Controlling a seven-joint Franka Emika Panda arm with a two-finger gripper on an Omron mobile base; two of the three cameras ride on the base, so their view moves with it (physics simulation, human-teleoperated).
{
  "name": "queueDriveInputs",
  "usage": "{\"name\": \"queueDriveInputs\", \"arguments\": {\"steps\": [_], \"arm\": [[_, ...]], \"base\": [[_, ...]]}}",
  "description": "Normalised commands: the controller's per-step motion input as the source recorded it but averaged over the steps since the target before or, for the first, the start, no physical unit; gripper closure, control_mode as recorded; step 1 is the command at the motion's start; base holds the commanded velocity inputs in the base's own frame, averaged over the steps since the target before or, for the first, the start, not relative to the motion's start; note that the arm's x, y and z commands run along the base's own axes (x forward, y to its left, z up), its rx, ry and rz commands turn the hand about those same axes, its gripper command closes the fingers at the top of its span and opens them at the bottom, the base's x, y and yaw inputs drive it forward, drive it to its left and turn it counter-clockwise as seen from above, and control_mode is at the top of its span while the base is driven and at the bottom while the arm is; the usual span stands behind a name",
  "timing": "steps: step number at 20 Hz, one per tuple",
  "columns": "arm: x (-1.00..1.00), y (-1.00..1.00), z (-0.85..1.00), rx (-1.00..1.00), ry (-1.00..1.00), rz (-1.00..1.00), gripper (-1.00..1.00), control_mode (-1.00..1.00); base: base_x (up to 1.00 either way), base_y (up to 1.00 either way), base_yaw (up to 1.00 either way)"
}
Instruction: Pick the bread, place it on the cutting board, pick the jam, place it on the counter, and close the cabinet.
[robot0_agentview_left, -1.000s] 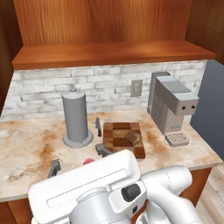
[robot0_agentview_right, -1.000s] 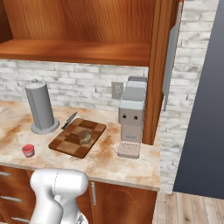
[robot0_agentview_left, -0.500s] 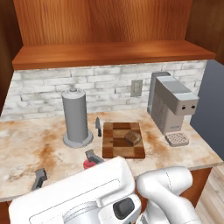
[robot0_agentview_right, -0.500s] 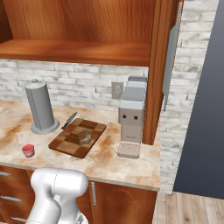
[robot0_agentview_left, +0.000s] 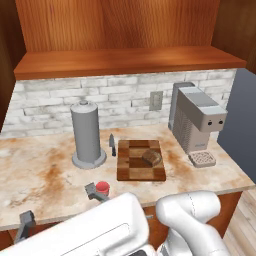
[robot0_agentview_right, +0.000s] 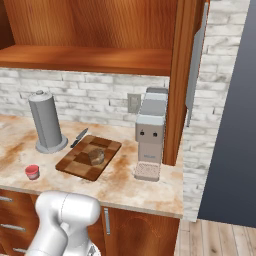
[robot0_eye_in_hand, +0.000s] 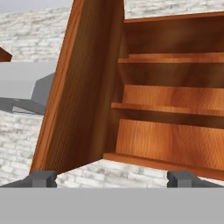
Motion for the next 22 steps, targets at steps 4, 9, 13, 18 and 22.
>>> {"name": "queueDriveInputs", "arguments": {"steps": [4,9,13,18,22], "arm": [[-0.38,0.16,0.05,0.0,0.0,0.04,-1.0,-1.0],[-0.28,0.19,0.01,0.0,0.0,0.03,-1.0,-1.0],[-0.23,0.21,0.0,0.0,0.0,0.02,-1.0,-1.0],[-0.18,0.15,0.05,0.0,0.0,0.0,-1.0,-1.0],[-0.06,0.15,0.04,0.0,0.0,0.0,-1.0,-1.0]], "base": [[0.0,0.0,0.0],[0.0,0.0,0.0],[0.0,0.0,0.0],[0.0,0.0,0.0],[0.0,0.0,0.0]]}}
